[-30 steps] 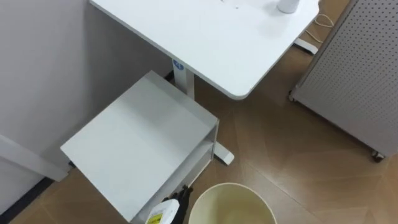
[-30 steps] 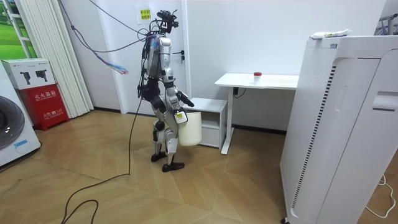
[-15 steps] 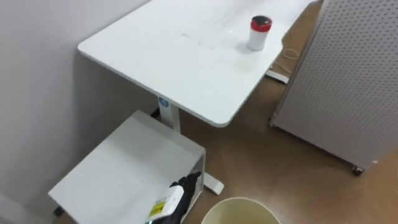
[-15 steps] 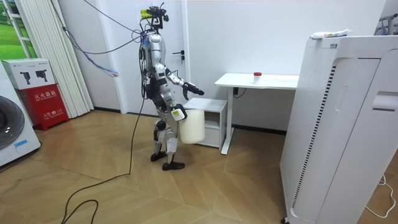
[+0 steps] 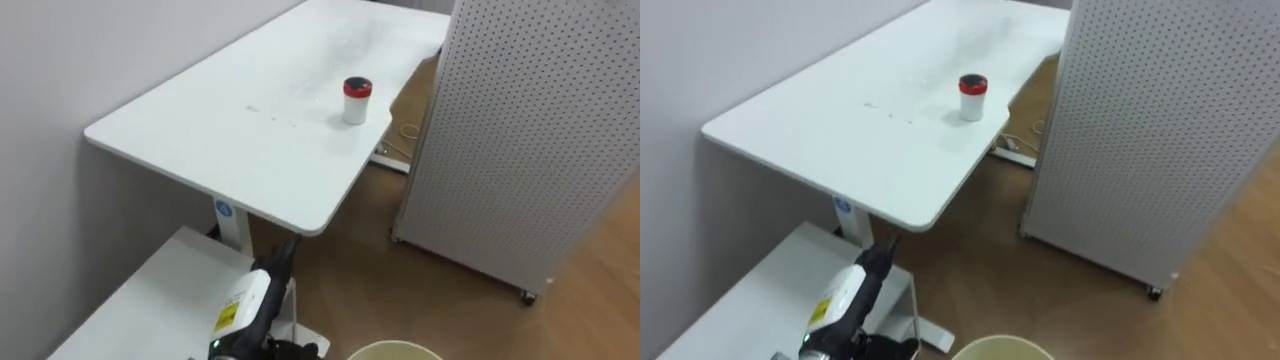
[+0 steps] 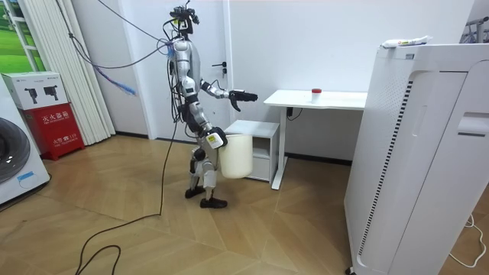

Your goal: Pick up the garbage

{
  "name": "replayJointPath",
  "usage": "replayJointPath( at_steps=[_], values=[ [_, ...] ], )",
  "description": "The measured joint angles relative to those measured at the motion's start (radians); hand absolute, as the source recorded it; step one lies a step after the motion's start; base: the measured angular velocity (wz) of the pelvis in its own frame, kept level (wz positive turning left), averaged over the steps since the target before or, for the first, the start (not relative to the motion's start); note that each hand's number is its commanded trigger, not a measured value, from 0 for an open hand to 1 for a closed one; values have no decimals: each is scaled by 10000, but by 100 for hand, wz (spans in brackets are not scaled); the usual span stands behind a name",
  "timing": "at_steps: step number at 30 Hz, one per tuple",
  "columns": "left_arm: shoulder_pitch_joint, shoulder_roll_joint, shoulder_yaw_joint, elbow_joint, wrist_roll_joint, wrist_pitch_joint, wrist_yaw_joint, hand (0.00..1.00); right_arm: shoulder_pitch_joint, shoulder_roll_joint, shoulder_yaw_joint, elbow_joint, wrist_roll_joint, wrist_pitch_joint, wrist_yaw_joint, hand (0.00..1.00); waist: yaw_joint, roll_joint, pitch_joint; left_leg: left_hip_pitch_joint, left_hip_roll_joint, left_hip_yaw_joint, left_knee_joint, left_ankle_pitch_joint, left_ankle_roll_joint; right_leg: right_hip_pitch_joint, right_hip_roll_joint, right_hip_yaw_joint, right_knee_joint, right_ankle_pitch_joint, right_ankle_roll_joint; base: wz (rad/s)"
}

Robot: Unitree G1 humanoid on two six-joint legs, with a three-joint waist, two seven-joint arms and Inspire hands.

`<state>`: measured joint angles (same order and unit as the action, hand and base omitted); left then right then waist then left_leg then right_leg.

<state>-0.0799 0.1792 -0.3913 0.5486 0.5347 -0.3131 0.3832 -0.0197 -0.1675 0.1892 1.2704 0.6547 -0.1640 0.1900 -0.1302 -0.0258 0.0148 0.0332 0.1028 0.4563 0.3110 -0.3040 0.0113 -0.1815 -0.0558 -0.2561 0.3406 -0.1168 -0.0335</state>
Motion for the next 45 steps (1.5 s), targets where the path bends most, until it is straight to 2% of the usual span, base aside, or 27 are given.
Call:
replayJointPath(
  at_steps=[3,4,5,6,7,8,9,10,11,12,13,14,15,16,18,20,26,31,36,38,39,41,43,44,45],
  values=[
    [3,38,43,-8,-242,10,5,0,-1,8,60,-105,-272,6,-2,100,-10,1,1,58,255,193,336,-118,-198,60,128,-278,37,-112,-173,-26],
    [42,51,54,-14,-429,16,5,0,-7,15,160,-85,-304,12,-10,100,41,-22,-3,46,434,313,722,-184,-310,108,221,-295,76,-202,-284,-31],
    [84,123,85,-17,-536,16,0,0,-8,28,167,-86,-387,15,-13,100,81,-63,-8,5,461,314,1036,-184,-312,130,257,-218,124,-280,-329,-54],
    [211,90,257,-19,-738,17,-13,0,3,16,158,-100,-596,14,-8,100,141,-85,-6,-120,611,37,1825,-179,-307,197,378,49,250,-470,-459,-74],
    [368,58,476,-89,-1072,21,-21,0,20,3,150,-128,-759,24,-9,100,264,-76,-11,-349,647,-759,2730,-92,-270,340,510,589,394,-602,-533,-82],
    [402,49,619,-152,-1141,20,-20,0,25,-16,152,-176,-824,41,-12,100,320,-76,12,-587,636,-1298,3242,-11,-220,397,604,828,471,-621,-543,-89],
    [421,35,889,-248,-1156,16,-15,0,48,-51,146,-272,-952,67,-22,100,470,-75,3,-958,487,-2128,3583,-59,-201,432,775,1249,537,-648,-571,-84],
    [421,31,1120,-448,-1242,2,12,0,40,-58,112,-340,-972,92,-51,100,564,-71,-2,-1320,232,-2670,3276,-86,-203,455,924,1624,542,-650,-607,-85],
    [421,18,1192,-527,-1361,-24,63,0,34,-54,93,-341,-958,116,-69,100,658,-80,0,-1506,71,-2862,3055,-81,-212,470,956,1794,559,-646,-620,-97],
    [422,-86,1347,-578,-1572,-150,215,0,47,-67,121,-347,-895,129,-151,100,913,-101,0,-1821,-205,-3270,2456,-17,-273,496,943,2025,635,-643,-651,-102],
    [417,-183,1490,-577,-1727,-285,385,0,47,-99,257,-348,-768,129,-257,100,1088,-71,-15,-2044,-401,-3591,1634,268,-348,466,1010,2269,764,-695,-649,-96],
    [432,-204,1569,-575,-1752,-359,474,0,62,-87,270,-348,-743,134,-290,100,1105,-79,-12,-2174,-461,-3706,1463,697,-351,432,1021,2315,849,-763,-631,-81],
    [523,-213,1638,-574,-1835,-417,702,0,109,-76,270,-348,-757,140,-346,100,1194,-55,-58,-2137,-465,-3761,1368,1137,-231,434,1046,2330,1005,-925,-556,-55],
    [589,-162,1696,-574,-1931,-418,878,0,168,-51,256,-389,-765,164,-380,100,1181,-78,-167,-2050,-493,-3700,1302,1097,-216,462,1031,2365,990,-995,-492,-42],
    [594,-73,1740,-583,-2123,-420,1035,0,371,-81,221,-666,-774,217,-401,100,1137,-254,-143,-1909,-574,-3654,1152,1092,-199,568,1014,2377,851,-997,-488,-7],
    [727,-36,1818,-584,-2537,-417,1142,0,507,-103,109,-844,-805,231,-574,100,1076,-313,-135,-1778,-623,-3625,964,1110,-134,708,1010,2474,595,-990,-478,-5],
    [777,-28,1907,-633,-2695,-418,1433,0,627,-97,16,-1114,-938,230,-877,100,1069,-197,-107,-1408,-708,-3532,464,1113,-130,966,960,2525,172,-991,-477,-6],
    [783,-29,1895,-987,-2690,-421,1750,0,674,-65,58,-1390,-1035,227,-1006,100,1051,-53,-33,-1252,-802,-3771,262,1110,-129,1188,916,2522,-173,-1024,-473,0],
    [825,-20,1922,-1053,-2694,-421,1952,0,671,-65,57,-1414,-1187,262,-950,100,1093,-93,-5,-1185,-776,-3789,371,1009,-183,1316,912,2447,-234,-1138,-510,-2],
    [842,-30,1944,-1037,-2691,-417,1934,0,677,-47,63,-1416,-1201,286,-851,100,1087,-163,57,-1372,-649,-3790,994,784,-224,1277,944,2353,99,-1359,-565,0],
    [866,-45,1956,-1037,-2684,-416,1923,0,694,-27,61,-1416,-1358,305,-836,100,1093,-229,99,-1529,-603,-3791,1625,613,-267,1254,964,2357,450,-1584,-606,-4],
    [946,-46,1956,-1038,-2694,-415,1865,0,738,-28,64,-1418,-1513,305,-837,100,1120,-238,114,-1895,-435,-3784,2787,440,-317,1242,1060,2429,872,-1901,-676,-8],
    [972,-41,2061,-1029,-2714,-413,1724,0,750,-25,74,-1422,-1518,306,-834,100,1231,-96,89,-2715,-116,-3861,4777,508,-314,1224,1363,2524,1278,-2160,-839,-18],
    [978,-47,2090,-1029,-2712,-412,1717,0,753,-26,76,-1416,-1519,306,-830,100,1237,-43,100,-2971,-22,-3931,5322,623,-321,1250,1449,2541,1350,-2214,-897,-16],
    [1034,-61,2133,-1027,-2777,-413,1712,0,775,-19,130,-1415,-1519,313,-834,100,1302,-109,102,-3455,14,-4052,6018,821,-303,1376,1544,2700,1523,-2346,-956,0]
  ],
)
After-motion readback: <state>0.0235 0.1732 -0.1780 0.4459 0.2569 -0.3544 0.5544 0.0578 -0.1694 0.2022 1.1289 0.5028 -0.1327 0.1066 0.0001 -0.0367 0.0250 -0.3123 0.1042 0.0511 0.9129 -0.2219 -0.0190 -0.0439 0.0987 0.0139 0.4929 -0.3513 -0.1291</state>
